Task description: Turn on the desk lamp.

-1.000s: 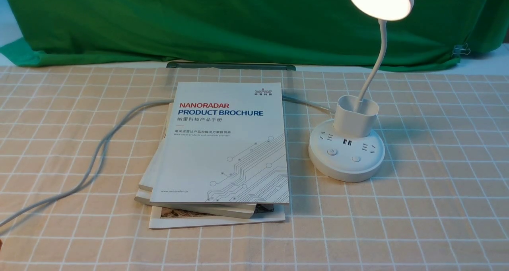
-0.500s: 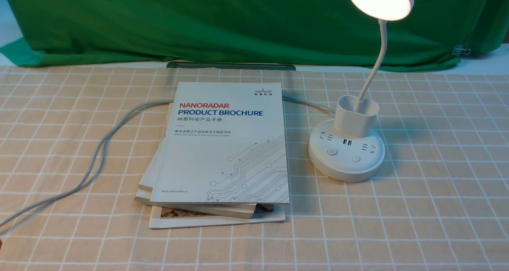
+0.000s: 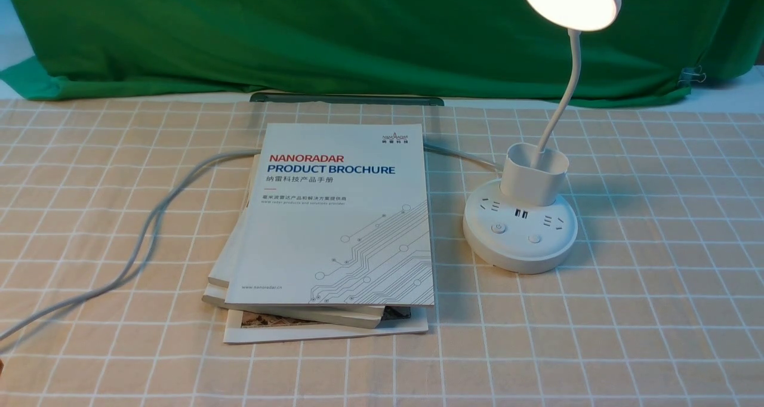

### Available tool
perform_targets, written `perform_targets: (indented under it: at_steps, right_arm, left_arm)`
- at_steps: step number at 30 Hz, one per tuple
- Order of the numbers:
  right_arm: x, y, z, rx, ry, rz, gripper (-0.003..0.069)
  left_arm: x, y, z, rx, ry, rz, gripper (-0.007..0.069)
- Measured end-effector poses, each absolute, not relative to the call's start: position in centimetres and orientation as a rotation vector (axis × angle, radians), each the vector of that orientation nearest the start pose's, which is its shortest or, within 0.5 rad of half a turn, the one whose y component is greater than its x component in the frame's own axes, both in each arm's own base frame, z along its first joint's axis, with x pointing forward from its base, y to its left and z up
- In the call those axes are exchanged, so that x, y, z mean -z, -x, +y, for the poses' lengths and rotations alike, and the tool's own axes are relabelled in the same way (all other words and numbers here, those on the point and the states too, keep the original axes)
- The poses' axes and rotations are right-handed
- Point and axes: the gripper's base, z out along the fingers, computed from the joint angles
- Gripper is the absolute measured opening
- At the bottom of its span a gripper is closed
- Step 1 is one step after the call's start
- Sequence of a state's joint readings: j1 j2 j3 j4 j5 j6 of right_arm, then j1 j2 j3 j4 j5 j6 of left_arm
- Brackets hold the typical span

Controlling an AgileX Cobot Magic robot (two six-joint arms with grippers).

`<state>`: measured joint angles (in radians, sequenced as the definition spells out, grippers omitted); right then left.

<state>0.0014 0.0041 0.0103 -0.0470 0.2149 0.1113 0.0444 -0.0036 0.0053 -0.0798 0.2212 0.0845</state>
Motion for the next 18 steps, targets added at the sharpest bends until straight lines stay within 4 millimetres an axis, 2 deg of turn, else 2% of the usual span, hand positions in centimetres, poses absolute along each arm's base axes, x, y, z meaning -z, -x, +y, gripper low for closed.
perform_targets:
  at_steps: [18]
  right_arm:
    - [-19.0,-5.63,-0.08,-0.041,-0.062,1.712,0.0237]
  left_arm:
    - [-19.16,-5.56,0.09,-0.023,0.019,1.706,0.0021]
